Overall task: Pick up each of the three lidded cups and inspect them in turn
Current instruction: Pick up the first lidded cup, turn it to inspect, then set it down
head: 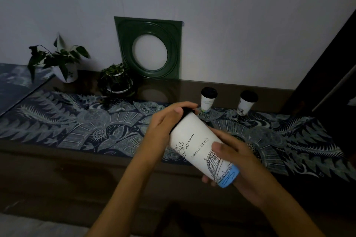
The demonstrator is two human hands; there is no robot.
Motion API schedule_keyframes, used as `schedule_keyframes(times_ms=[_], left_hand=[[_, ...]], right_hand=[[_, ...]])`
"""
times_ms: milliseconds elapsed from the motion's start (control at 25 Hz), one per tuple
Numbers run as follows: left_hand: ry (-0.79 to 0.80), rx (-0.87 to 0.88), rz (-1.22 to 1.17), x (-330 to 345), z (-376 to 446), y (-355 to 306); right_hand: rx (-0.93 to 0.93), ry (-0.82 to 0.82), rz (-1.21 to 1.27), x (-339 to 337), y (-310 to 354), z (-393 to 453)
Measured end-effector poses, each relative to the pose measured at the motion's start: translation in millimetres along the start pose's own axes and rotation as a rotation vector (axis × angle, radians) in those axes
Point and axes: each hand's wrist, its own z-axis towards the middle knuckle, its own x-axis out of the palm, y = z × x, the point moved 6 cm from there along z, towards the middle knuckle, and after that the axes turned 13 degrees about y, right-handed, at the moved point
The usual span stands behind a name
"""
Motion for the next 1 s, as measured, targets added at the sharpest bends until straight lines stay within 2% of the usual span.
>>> schedule_keyframes(times_ms=[40,80,160,200,240,320,360,480,520,600,680,720,840,880,960,1000], left_hand=[[-0.033,-0.014,0.0,-2,2,1],[-0.071,-0.04,0.003,-4,3,3],[-0.134,-0.123,0.017,-8,5,11],[-0.149,-0.159,0.027,-10,5,13],[-0.145,-0.177,0.035,-10,5,14],[-0.094,-0.16,0.047,-9,4,13],[-0.063,-0.134,0.048,-8,3,10],[-0.001,-0.025,0.027,-9,-2,1],[0.004,0.003,0.019,-9,-2,-1],[-0.017,0.022,0.001,-10,-3,-2],[-0.067,0.006,-0.017,-13,-3,0],[-0.096,-0.015,-0.014,-15,-3,1],[-0.17,-0.145,0.044,-18,0,7],[-0.184,-0.194,0.061,-18,1,9],[-0.166,-0.245,0.075,-17,0,10],[-0.142,-0.24,0.073,-16,0,9]], right_hand=[[-0.003,-0.027,-0.095,0,2,1],[-0.035,-0.083,-0.323,-2,6,1],[-0.131,-0.184,-1.089,4,19,0],[-0.176,-0.219,-1.39,11,21,0],[-0.198,-0.23,-1.523,14,20,1],[-0.194,-0.235,-1.418,13,16,-1],[-0.173,-0.211,-1.222,11,15,-1],[-0.104,-0.066,-0.297,3,2,6],[-0.051,-0.038,-0.077,4,-2,7],[0.035,0.011,0.062,10,-9,9],[0.028,-0.017,-0.035,11,-4,8],[-0.001,-0.066,-0.243,11,2,6],[0.002,-0.134,-1.269,24,18,3],[0.006,-0.135,-1.438,30,17,3],[-0.058,-0.163,-1.432,35,16,0],[-0.082,-0.164,-1.292,33,18,-1]])
